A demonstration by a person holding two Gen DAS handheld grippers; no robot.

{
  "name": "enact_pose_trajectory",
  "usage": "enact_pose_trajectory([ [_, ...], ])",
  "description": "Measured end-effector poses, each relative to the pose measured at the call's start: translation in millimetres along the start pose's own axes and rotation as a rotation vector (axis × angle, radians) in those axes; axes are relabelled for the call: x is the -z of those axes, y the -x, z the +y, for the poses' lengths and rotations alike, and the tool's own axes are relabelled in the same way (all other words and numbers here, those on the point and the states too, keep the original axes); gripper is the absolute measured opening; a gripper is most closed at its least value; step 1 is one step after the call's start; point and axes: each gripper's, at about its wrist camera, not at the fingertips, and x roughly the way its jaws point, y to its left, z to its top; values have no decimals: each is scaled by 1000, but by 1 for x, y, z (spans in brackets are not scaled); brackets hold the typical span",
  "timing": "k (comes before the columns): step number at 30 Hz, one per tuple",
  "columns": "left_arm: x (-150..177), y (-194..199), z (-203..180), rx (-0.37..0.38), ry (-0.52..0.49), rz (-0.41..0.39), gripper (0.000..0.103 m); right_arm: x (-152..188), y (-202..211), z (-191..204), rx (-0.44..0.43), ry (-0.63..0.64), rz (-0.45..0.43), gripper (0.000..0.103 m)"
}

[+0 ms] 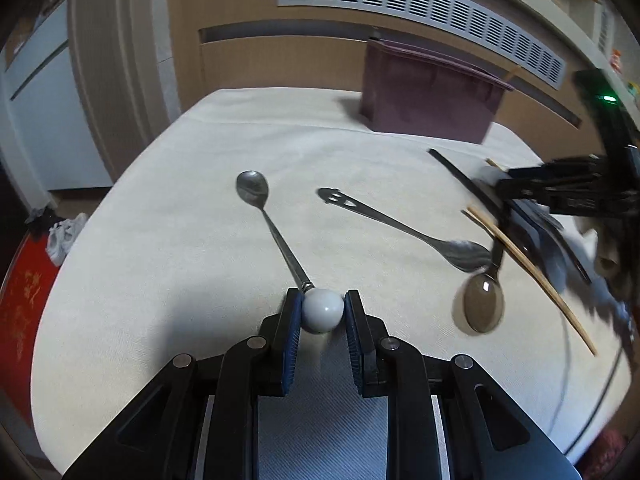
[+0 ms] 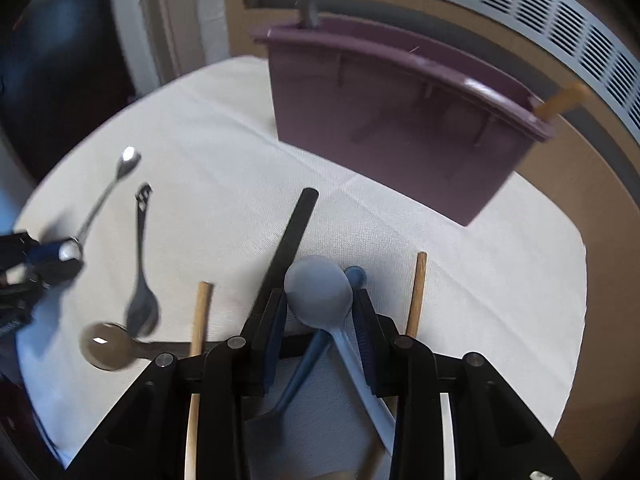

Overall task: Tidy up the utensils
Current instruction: 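Grasp the white-ball spoon handle with the left gripper while the right gripper grasps the white plastic spoon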

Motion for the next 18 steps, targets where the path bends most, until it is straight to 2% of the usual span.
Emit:
enact_pose_trajectory([
  [4, -3, 2, 6, -22, 21, -10, 23, 6, 22, 3, -4, -36, -48, 31],
  [8, -8, 26, 8, -88, -16, -129, 22, 9, 44, 5, 20, -51, -105, 31],
  [12, -24, 47, 7, -119, -47, -219, 22, 9, 64, 5, 34, -62, -165, 31],
  [18, -56, 59, 17, -101, -34, -256, 22, 3, 86, 3, 28, -98, -246, 31],
])
